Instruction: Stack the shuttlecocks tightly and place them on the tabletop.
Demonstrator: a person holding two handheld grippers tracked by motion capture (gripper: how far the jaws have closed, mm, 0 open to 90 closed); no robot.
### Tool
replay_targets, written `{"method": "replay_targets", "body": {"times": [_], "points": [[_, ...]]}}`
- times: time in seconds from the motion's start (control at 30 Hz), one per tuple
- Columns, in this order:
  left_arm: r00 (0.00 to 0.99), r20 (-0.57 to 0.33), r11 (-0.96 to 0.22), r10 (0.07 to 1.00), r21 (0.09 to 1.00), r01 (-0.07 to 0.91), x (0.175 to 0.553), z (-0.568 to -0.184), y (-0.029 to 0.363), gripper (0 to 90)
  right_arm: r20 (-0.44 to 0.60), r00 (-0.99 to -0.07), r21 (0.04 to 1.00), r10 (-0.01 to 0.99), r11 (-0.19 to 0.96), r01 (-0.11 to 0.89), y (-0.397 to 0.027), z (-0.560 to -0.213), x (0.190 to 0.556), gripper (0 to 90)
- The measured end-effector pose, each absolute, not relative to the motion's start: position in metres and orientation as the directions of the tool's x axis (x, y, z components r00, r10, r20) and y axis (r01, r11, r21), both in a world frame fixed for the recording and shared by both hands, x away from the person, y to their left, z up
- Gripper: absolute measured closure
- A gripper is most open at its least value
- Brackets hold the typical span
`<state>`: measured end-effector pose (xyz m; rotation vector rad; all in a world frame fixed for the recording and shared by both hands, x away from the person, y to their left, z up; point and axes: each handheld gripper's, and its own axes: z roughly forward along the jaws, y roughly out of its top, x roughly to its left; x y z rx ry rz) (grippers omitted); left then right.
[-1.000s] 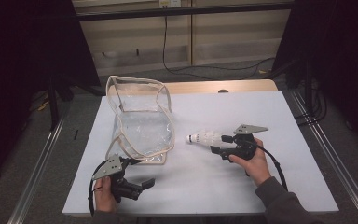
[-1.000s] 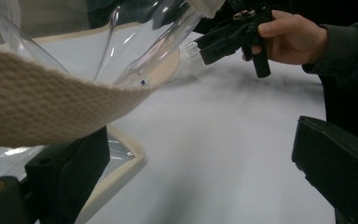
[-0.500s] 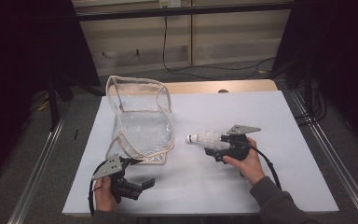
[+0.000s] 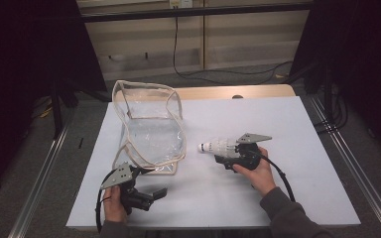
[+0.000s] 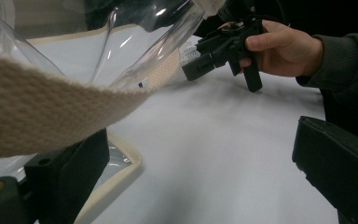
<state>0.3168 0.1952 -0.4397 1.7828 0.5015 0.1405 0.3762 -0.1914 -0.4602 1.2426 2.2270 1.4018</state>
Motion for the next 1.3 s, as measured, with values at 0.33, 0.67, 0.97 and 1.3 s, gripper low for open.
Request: {"method": "replay_targets", "body": {"times": [0.33,0.67,0.97,1.3], "points": [[0.901,-0.163,-0.192,0.403,0.947,0.258,0.3150,-0.4398,0.1951,3.7,0.213,-0.597,0.826,0.773,0.183,0.532,-0.1878,-0.4604,0.3785,47.8],[0.900,-0.163,-0.194,0.404,0.946,0.258,0.3145,-0.4396,0.1956,3.8,0.219,-0.582,0.825,0.783,0.169,0.539,-0.1860,-0.4607,0.3796,57.1],[0.898,-0.162,-0.198,0.408,0.945,0.260,0.3128,-0.4397,0.1972,3.7,0.219,-0.575,0.824,0.789,0.166,0.541,-0.1822,-0.4608,0.3827,66.2],[0.895,-0.163,-0.198,0.415,0.944,0.264,0.3112,-0.4403,0.1991,3.7,0.238,-0.569,0.819,0.787,0.152,0.553,-0.1809,-0.4612,0.3850,73.4]]}}
